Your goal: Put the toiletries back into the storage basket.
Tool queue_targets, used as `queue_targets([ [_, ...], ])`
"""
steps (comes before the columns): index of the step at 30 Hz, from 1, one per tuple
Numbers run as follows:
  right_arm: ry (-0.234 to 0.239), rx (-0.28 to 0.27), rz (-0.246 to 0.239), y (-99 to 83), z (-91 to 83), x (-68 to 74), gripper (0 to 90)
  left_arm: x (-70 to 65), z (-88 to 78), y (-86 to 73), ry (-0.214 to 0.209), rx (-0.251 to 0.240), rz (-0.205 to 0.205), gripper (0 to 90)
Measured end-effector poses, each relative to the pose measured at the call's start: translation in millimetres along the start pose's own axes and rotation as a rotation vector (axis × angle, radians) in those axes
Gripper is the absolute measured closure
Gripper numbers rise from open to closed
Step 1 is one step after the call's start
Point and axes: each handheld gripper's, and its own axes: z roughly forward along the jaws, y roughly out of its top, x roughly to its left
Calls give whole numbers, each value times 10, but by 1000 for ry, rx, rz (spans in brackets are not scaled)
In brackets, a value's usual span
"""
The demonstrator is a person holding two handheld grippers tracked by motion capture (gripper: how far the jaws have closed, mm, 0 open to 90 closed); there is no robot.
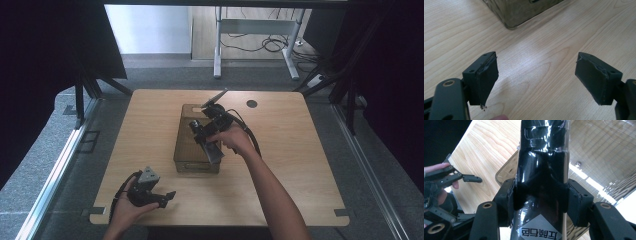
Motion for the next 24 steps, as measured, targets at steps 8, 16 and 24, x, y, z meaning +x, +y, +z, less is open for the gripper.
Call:
queue_targets([
  [8,-3,12,-4,91,132,48,472,-3,9,-1,-1,2,3,189],
  [16,6,16,-2,153,212,75,472,1,12,-4,-5,2,2,189],
  [24,10,28,0,189,290,89,472,2,14,-4,-4,5,1,189],
])
